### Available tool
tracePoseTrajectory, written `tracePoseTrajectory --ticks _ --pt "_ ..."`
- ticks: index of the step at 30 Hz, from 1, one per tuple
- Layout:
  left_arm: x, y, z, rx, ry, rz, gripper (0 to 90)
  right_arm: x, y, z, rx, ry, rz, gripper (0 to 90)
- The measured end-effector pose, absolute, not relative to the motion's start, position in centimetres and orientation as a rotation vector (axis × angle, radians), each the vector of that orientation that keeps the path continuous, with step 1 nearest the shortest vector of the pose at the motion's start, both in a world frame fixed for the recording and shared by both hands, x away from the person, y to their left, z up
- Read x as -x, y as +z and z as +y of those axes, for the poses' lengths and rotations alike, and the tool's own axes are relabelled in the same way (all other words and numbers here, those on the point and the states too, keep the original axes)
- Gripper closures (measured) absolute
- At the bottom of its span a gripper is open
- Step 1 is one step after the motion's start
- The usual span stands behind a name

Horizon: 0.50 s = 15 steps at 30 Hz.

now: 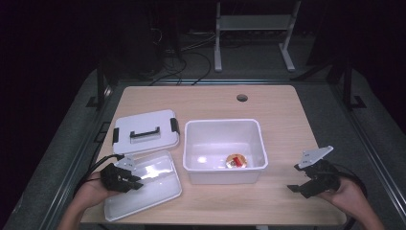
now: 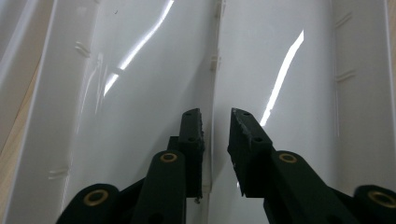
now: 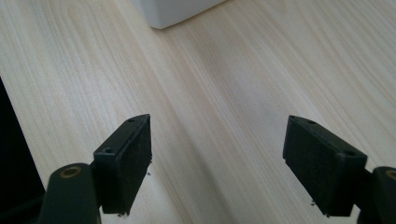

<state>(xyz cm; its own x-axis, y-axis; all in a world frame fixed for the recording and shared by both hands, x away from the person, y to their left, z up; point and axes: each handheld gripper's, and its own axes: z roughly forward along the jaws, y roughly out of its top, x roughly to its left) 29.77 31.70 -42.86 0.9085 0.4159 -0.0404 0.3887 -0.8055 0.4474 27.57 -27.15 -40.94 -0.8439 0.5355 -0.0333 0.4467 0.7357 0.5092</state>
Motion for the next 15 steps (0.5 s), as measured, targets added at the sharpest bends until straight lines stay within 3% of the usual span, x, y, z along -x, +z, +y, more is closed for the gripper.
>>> tracePoseTrajectory --ticks 15 --pt "-30.3 -43.3 31.5 -2.647 0.054 0.591 87.3 -26.7 -42.3 -27.8 -0.845 0.819 2.694 22.3"
